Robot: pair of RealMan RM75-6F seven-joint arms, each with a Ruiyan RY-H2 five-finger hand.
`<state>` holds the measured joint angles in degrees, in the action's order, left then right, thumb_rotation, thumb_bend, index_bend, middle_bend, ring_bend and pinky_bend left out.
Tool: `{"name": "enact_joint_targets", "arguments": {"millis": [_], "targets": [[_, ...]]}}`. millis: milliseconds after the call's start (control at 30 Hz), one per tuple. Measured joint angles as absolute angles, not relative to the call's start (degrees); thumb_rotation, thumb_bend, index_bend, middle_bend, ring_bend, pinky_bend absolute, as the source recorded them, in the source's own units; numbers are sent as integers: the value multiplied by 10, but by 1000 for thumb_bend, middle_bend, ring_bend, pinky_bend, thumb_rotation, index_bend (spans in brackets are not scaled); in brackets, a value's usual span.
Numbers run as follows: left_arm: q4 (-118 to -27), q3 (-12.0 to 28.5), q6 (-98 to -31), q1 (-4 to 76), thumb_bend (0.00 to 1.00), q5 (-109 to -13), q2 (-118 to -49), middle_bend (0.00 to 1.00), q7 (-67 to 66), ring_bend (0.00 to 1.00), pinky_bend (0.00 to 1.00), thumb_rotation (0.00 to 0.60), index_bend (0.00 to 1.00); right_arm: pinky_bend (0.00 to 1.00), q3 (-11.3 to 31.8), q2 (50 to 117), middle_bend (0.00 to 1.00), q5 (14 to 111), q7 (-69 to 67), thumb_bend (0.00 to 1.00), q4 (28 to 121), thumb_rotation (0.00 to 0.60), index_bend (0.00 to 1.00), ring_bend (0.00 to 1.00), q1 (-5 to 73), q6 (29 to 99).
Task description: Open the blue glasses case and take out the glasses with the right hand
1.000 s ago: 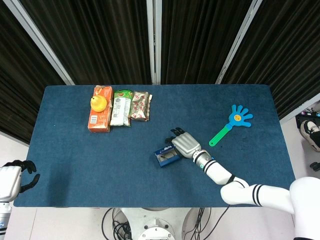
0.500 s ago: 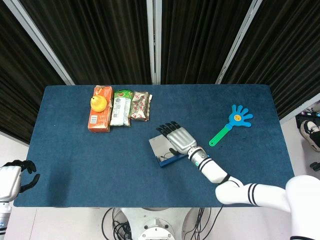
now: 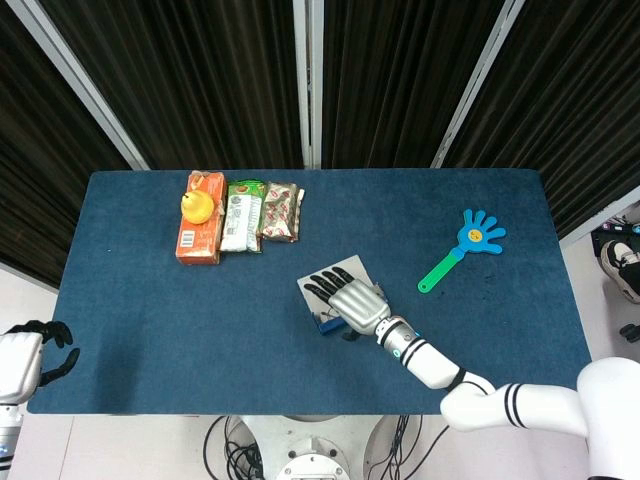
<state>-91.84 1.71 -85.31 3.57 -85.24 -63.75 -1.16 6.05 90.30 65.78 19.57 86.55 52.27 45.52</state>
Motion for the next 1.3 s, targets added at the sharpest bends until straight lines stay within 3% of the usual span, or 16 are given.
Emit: {"name": "enact_joint_targets", "arguments": {"millis": [200, 500, 600, 733, 900, 1033, 1300], "targets": [[-917, 17, -852, 36, 283, -853, -637, 577, -7, 458, 507, 600, 563, 0, 94, 980, 30, 619, 208, 45, 761, 600, 0, 0, 561, 431], [-916, 17, -851, 37, 283, -853, -636, 577, -4, 458, 507, 600, 563, 0, 152, 1069, 78, 527, 234, 301, 586, 600, 0, 0, 615, 409], [-915, 17, -850, 37, 284, -854, -636, 577, -3, 458, 507, 600, 563, 0, 169, 1078, 93, 494, 242, 310, 556, 600, 0, 0, 621, 408], [-915, 16, -849, 38, 284, -854, -635, 577, -2, 458, 507, 600, 563, 0, 169, 1054, 132, 491, 237, 360, 588, 600, 0, 0, 609, 411], [-917, 16, -850, 38, 283, -855, -636, 577, -8, 458, 507, 600, 563, 0, 155, 974, 180, 516, 217, 595, 703, 600, 0, 0, 577, 413], [-920, 17, -853, 37, 284, -853, -636, 577, -14, 458, 507, 600, 563, 0, 142, 916, 210, 553, 183, 711, 772, 600, 0, 0, 562, 399], [-918, 18, -853, 36, 284, -851, -638, 577, -14, 458, 507, 600, 563, 0, 129, 955, 215, 577, 163, 754, 724, 600, 0, 0, 580, 370]]}}
